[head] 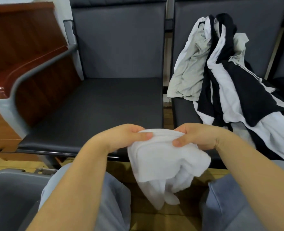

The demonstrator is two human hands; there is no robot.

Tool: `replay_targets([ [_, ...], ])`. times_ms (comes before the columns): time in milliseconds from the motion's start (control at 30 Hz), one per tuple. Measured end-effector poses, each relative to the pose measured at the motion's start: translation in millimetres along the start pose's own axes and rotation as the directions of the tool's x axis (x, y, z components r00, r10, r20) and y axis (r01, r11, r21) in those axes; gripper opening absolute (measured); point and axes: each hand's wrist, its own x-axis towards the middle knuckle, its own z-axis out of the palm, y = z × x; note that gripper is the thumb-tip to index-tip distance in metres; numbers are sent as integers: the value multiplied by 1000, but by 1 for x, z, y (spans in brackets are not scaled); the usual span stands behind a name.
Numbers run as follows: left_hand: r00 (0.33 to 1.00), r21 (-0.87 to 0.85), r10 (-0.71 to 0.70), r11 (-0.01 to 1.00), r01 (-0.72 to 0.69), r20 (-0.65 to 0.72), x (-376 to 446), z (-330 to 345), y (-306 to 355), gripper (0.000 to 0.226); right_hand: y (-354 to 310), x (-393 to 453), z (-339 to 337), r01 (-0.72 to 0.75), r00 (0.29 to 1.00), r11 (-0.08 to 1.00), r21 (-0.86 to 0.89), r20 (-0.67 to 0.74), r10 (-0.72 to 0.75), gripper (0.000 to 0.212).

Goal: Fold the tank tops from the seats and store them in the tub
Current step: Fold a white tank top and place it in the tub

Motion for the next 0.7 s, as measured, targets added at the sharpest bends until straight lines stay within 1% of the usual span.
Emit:
replay_targets([
  [100,994,134,-109,985,112,-28,-6,-20,-12,30,1,-4,-5,-14,999,998,-57,-31,12,62],
  [167,987,150,-159,976,159,-15,-6,-22,-17,34,1,-4,-6,-1,999,996,-90,-52,-4,61],
  [233,987,73,-134,989,128,84,-5,-13,-15,44,0,-1,-4,39,996,995,-96,-72,-46,59],
  [300,977,-59,-61,995,75,204,2,4,-11,58,-2,1,1,82,994,994,-76,-63,-87,56],
  [367,967,-139,9,990,27,254,7,21,-5,62,-4,3,6,84,996,993,-78,-32,-86,57],
  [433,982,-154,37,988,-8,187,10,27,-2,51,-4,3,8,70,998,995,-76,-3,-70,58],
  [500,999,-145,50,988,-47,14,8,17,-2,28,-4,-2,3,68,997,997,-25,-20,-68,56],
  [533,995,-146,56,987,-68,-79,6,8,-4,17,-4,-5,-1,74,996,997,3,-52,-73,55],
  [600,971,-154,53,984,-91,-234,1,-10,-11,17,-6,-13,-8,95,987,995,28,-130,-90,54],
  [633,966,-179,41,980,-89,-255,-1,-15,-13,16,-7,-17,-10,107,982,993,39,-163,-100,53],
  [667,972,-215,30,973,-82,-234,-3,-15,-12,17,-8,-20,-11,120,976,991,51,-188,-109,50],
  [700,986,-266,36,961,-78,-161,-3,-12,-11,26,-10,-22,-10,141,971,988,68,-203,-125,42],
])
